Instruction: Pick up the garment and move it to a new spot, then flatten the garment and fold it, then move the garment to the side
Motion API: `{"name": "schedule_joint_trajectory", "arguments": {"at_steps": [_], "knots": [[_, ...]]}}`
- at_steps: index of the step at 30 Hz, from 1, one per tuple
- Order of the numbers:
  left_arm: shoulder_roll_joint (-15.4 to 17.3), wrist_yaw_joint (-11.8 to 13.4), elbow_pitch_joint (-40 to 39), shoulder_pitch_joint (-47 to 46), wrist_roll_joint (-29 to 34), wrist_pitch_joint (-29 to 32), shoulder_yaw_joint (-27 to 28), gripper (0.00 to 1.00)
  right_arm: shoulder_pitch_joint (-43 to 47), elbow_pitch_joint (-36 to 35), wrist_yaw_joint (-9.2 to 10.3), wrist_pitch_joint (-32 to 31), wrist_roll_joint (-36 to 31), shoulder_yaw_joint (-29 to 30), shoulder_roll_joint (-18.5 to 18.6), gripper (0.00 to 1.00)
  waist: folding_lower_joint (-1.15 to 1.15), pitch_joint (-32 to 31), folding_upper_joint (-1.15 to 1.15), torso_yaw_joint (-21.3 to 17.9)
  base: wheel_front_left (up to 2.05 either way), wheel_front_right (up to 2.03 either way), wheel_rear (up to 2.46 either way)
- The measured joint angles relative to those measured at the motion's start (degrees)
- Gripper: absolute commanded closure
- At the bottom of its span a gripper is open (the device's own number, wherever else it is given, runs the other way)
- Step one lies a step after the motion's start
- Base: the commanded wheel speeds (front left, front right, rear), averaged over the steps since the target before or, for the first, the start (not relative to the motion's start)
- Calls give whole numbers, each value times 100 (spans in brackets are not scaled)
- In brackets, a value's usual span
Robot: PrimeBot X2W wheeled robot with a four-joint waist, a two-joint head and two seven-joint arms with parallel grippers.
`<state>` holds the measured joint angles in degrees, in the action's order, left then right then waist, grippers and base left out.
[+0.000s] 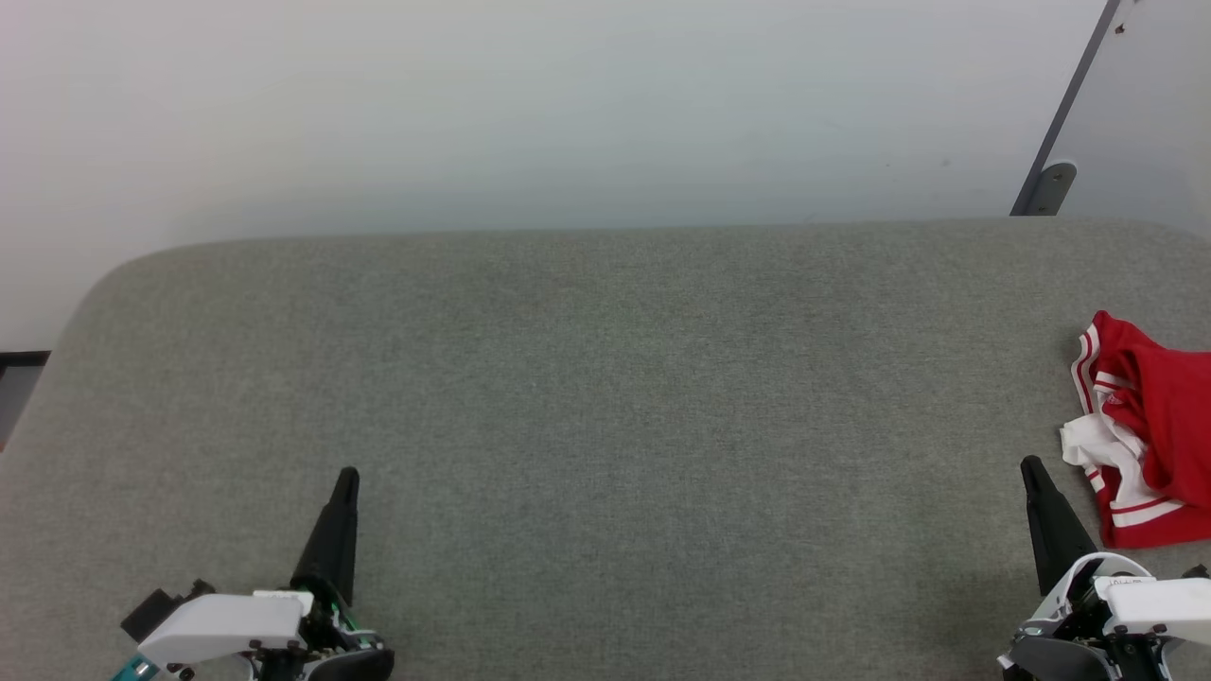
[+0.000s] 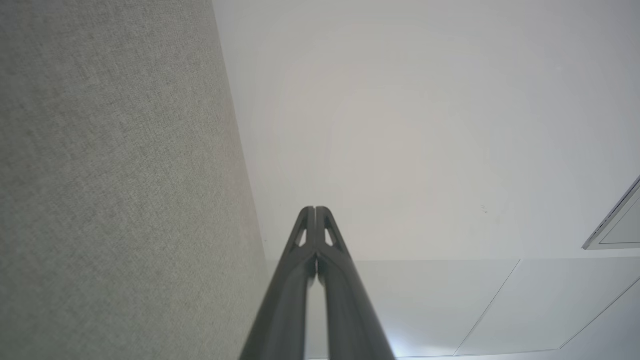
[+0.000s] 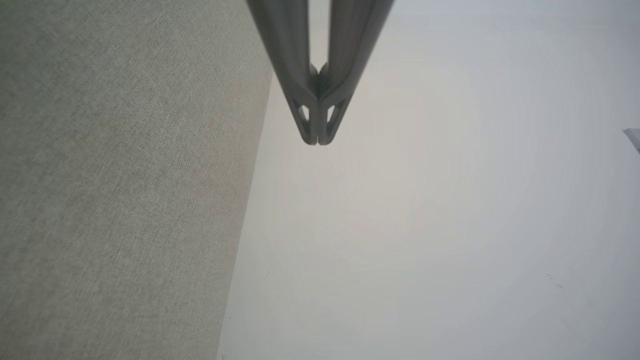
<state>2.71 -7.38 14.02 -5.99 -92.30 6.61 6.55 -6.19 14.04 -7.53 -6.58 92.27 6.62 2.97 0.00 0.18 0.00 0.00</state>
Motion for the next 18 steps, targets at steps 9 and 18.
{"name": "schedule_joint_trajectory", "arguments": {"at_steps": [9,18], "knots": [[0,0,0,0,0,0,-2,100,0,-1,0,0,0,0,0,100,0,0,0,0,0,0,0],[0,0,0,0,0,0,0,100,0,-1,0,0,0,0,0,100,0,0,0,0,0,0,0]]}}
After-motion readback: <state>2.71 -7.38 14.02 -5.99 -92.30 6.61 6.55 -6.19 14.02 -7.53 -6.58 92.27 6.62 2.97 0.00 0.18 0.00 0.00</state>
